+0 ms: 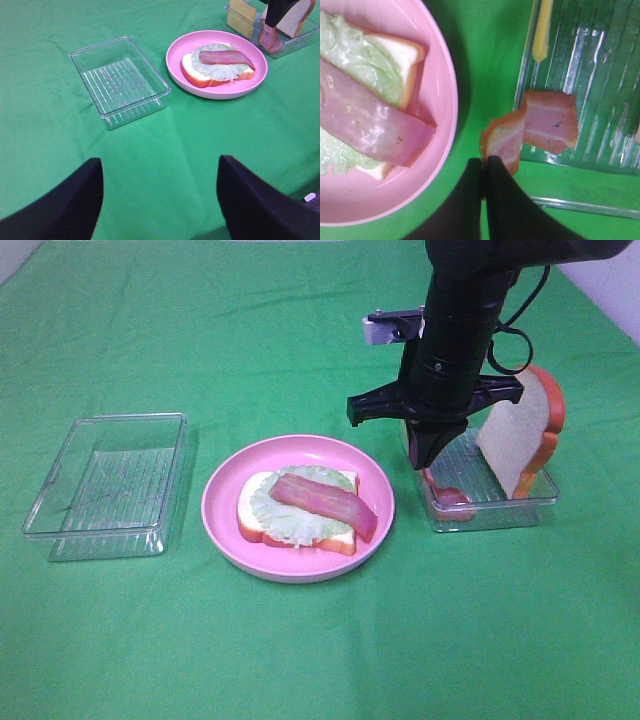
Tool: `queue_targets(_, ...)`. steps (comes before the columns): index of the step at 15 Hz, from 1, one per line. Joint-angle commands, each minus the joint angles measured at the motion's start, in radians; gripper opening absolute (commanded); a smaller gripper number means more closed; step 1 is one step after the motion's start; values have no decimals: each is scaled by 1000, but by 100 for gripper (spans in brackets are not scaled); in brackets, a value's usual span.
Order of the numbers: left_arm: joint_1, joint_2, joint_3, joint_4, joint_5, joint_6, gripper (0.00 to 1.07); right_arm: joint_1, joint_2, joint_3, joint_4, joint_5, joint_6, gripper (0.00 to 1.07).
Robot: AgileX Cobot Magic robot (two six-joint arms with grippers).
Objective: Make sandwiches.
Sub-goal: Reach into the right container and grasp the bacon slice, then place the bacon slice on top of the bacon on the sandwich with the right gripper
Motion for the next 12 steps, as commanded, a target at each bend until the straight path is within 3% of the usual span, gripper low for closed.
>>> queue_targets(1,-4,1,6,-2,-8,-2,63,-2,-3,-6,-22,27,9,0)
queue_targets(10,-4,1,6,-2,-8,-2,63,-2,-214,-6,-16,83,-1,0)
queue_targets(12,-4,1,6,-2,-8,-2,63,-2,-284,-6,137,87,-73,0)
